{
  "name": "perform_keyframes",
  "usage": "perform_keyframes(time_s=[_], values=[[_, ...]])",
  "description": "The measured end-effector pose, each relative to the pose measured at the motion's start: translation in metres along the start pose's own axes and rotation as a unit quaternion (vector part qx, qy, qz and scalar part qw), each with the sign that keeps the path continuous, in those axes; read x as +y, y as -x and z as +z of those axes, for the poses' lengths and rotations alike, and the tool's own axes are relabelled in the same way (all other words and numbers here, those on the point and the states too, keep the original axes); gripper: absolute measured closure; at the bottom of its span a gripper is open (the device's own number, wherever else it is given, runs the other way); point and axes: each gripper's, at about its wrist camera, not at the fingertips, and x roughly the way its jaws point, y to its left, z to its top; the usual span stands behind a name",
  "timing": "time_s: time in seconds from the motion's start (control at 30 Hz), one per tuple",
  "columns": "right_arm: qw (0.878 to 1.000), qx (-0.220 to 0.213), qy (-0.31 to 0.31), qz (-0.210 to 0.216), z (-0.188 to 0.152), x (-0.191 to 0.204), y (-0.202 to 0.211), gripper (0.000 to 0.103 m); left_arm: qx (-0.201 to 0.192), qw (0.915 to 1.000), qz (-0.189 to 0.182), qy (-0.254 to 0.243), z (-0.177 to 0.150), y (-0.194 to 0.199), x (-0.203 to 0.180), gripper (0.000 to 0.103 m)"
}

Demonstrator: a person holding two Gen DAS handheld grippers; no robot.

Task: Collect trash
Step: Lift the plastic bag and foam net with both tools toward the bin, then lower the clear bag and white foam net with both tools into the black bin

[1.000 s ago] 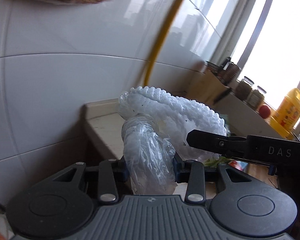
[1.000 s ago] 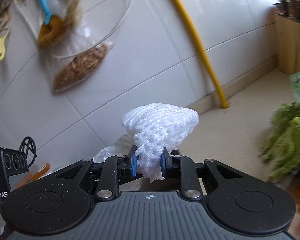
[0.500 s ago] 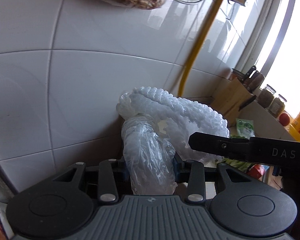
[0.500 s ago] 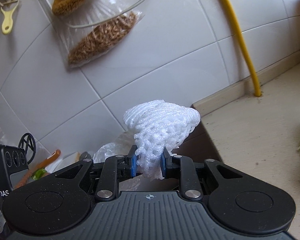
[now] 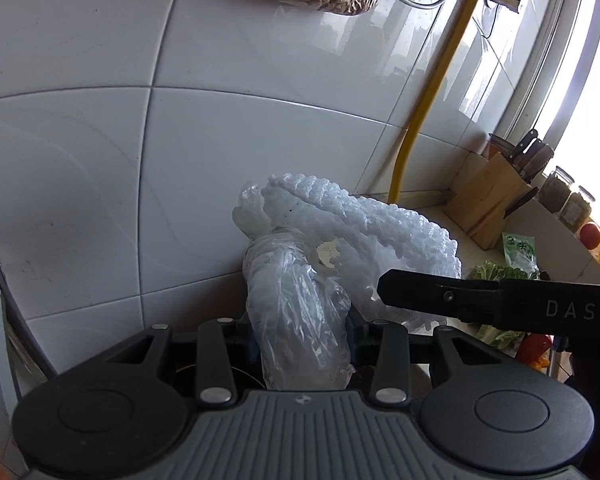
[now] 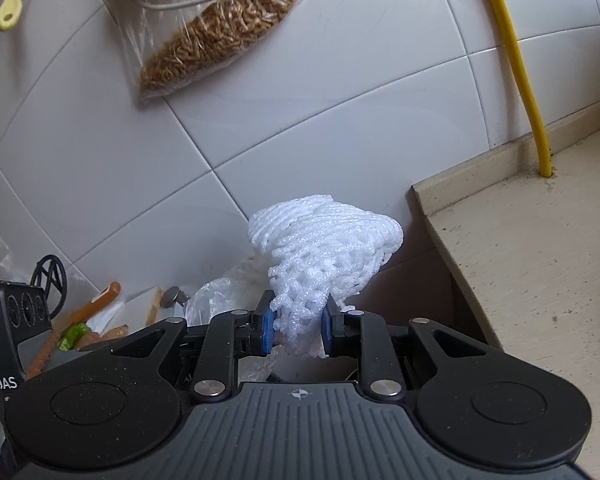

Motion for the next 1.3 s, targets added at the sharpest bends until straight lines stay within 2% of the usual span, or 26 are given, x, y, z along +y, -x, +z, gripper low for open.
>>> perform_keyframes(time_s=[0.23, 0.43, 0.87, 1.3], values=[[1.0, 0.001, 0.001, -0.012, 0.0, 0.007, -0.009, 0.074, -0.002, 0.9998, -0.008, -0.019, 0.006, -0.004, 0.007, 0.067], [1.0, 0.003, 0.0, -0.028, -0.002, 0.011, -0.013, 0.074, 0.002, 0.9997, -0.02, -0.012, 0.005, -0.009, 0.015, 0.067], [0.997, 0.029, -0.021, -0.061, -0.018, 0.002, -0.033, 0.074, 0.036, 0.9992, -0.008, -0.016, 0.0, -0.034, 0.021, 0.067], [0.995, 0.049, -0.049, -0.071, -0.031, -0.015, -0.045, 0.074, 0.061, 0.9974, 0.018, -0.034, -0.003, -0.054, 0.02, 0.067]])
